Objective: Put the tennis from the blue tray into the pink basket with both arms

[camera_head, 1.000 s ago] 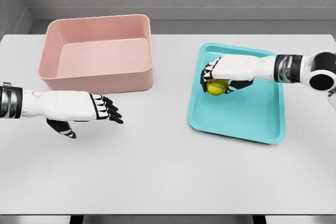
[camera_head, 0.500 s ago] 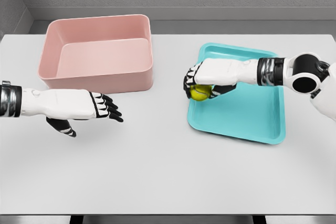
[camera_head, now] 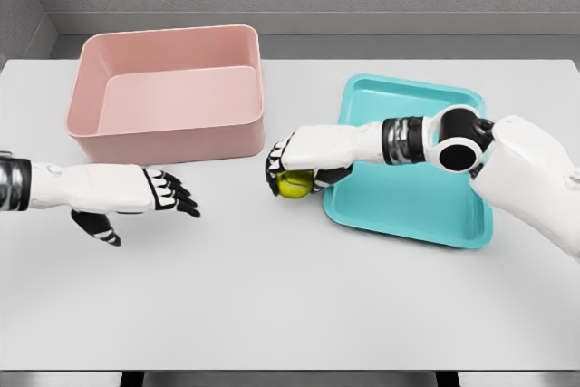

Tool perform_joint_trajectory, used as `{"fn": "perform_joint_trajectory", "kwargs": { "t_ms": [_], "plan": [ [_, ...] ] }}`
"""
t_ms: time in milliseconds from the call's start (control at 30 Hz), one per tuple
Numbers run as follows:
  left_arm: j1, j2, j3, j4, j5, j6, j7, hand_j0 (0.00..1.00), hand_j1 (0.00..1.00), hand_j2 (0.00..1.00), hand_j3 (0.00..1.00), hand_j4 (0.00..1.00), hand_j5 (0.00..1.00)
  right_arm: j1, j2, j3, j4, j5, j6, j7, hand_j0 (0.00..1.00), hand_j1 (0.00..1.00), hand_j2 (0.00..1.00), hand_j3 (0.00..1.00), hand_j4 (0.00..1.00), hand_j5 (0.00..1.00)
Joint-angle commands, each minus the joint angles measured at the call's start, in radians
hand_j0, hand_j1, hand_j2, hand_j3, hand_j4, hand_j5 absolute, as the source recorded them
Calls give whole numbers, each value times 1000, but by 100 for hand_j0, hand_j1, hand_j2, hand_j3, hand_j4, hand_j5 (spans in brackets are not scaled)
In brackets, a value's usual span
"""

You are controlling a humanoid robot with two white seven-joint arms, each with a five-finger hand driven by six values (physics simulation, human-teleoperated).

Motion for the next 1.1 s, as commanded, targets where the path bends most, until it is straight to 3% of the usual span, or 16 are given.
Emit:
{"fn": "perform_joint_trajectory", "kwargs": {
  "t_ms": [0,33,67,100,167,233,333,600,667,767,800,967,1067],
  "plan": [
    [2,4,11,13,5,3,0,100,100,100,100,100,100,0,27,21,16,-5,4,0,50,50,50,50,50,50],
    [2,0,39,15,5,3,0,100,100,100,100,100,100,0,30,29,15,-5,4,-1,50,50,50,50,50,50],
    [38,1,76,15,6,3,0,100,100,100,100,100,100,-2,37,38,16,-5,4,-1,50,50,50,50,50,50],
    [104,7,126,13,8,3,-1,100,100,100,100,100,100,-2,51,46,15,-5,4,-1,50,50,50,50,50,50],
    [241,17,312,12,6,3,0,100,100,100,100,100,100,-3,63,59,15,-5,5,-1,50,50,50,50,50,50],
    [307,37,341,12,8,3,0,100,100,100,100,100,100,-5,74,76,16,-5,8,-1,50,50,50,50,50,50],
    [318,67,399,-19,23,3,-1,100,100,100,100,100,100,-5,80,78,18,-5,17,-1,50,50,50,50,50,50],
    [310,63,350,-66,22,3,-7,100,100,100,100,100,100,-6,94,78,39,-1,17,-1,52,52,52,52,52,52],
    [305,53,338,-68,19,3,-8,100,100,100,100,100,100,-5,94,78,39,-1,17,-1,60,60,60,60,60,60],
    [302,27,333,-79,17,3,-8,100,100,100,100,100,100,-5,100,78,38,-2,43,-6,96,96,96,96,96,96],
    [302,26,332,-79,15,3,-8,100,100,100,100,100,100,-5,103,78,38,-2,50,-6,99,99,99,99,99,99],
    [285,-5,301,-72,8,3,-8,100,100,100,100,100,100,-5,103,78,38,-2,50,-10,100,100,100,100,100,100],
    [279,-22,283,-65,6,3,-8,100,100,100,100,100,100,-17,53,73,18,-5,33,-12,100,100,100,100,100,100]
  ]
}}
